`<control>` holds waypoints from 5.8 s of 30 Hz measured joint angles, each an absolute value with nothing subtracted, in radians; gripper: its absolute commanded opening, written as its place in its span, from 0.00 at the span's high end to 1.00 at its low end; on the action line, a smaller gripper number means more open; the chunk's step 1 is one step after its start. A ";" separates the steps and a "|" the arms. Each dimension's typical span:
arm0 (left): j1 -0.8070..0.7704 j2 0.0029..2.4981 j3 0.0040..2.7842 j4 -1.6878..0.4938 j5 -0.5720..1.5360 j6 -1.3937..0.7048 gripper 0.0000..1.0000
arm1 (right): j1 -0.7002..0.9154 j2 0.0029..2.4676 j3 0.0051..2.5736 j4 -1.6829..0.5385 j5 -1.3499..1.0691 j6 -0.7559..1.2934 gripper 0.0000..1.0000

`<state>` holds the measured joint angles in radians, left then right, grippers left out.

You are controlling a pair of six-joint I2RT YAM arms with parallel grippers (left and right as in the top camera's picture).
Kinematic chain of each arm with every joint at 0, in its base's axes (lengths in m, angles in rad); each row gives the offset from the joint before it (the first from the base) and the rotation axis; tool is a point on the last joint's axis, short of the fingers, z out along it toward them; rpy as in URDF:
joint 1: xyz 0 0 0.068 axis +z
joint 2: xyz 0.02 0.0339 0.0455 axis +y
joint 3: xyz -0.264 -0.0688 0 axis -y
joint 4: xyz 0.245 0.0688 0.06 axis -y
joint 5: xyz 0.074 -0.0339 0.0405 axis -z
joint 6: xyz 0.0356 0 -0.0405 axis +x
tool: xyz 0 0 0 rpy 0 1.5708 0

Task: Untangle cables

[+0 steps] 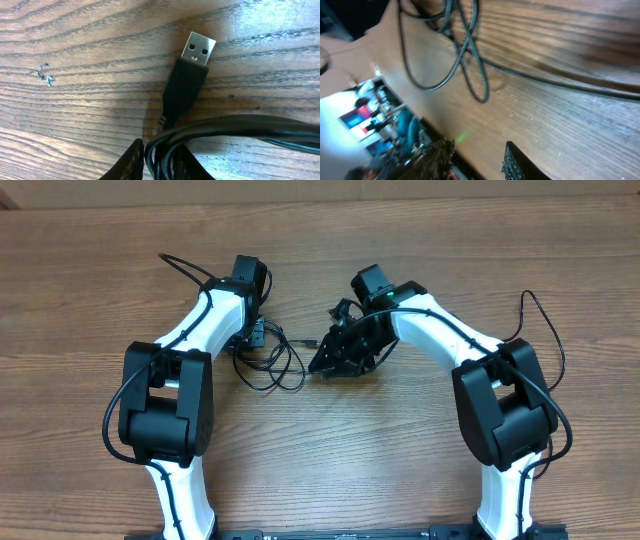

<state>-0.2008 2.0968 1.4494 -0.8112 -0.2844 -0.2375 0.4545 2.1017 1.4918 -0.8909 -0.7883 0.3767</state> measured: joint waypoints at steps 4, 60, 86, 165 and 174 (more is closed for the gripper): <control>-0.201 2.097 1.449 -0.811 -0.284 -0.237 0.80 | 0.487 2.101 1.448 -0.796 -0.725 0.430 0.65; -0.194 2.063 1.391 -0.739 -0.160 -0.256 0.84 | 0.556 2.179 1.228 0.688 -1.277 0.988 0.96; -0.220 2.055 1.375 -0.694 -0.183 -0.259 0.83 | 0.203 2.183 1.258 1.419 -1.520 1.843 0.96; 0.138 2.055 1.361 -0.664 0.298 -0.083 0.69 | 0.687 2.106 1.446 -0.602 -0.326 0.586 0.47; 0.138 2.055 1.353 -0.710 0.365 -0.121 0.74 | 0.686 2.103 1.401 -0.540 -0.300 0.723 0.96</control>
<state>0.1379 2.0552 1.3533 -0.7101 0.3649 -0.1211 0.6861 2.1029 1.4010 -0.5400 -0.3004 0.7227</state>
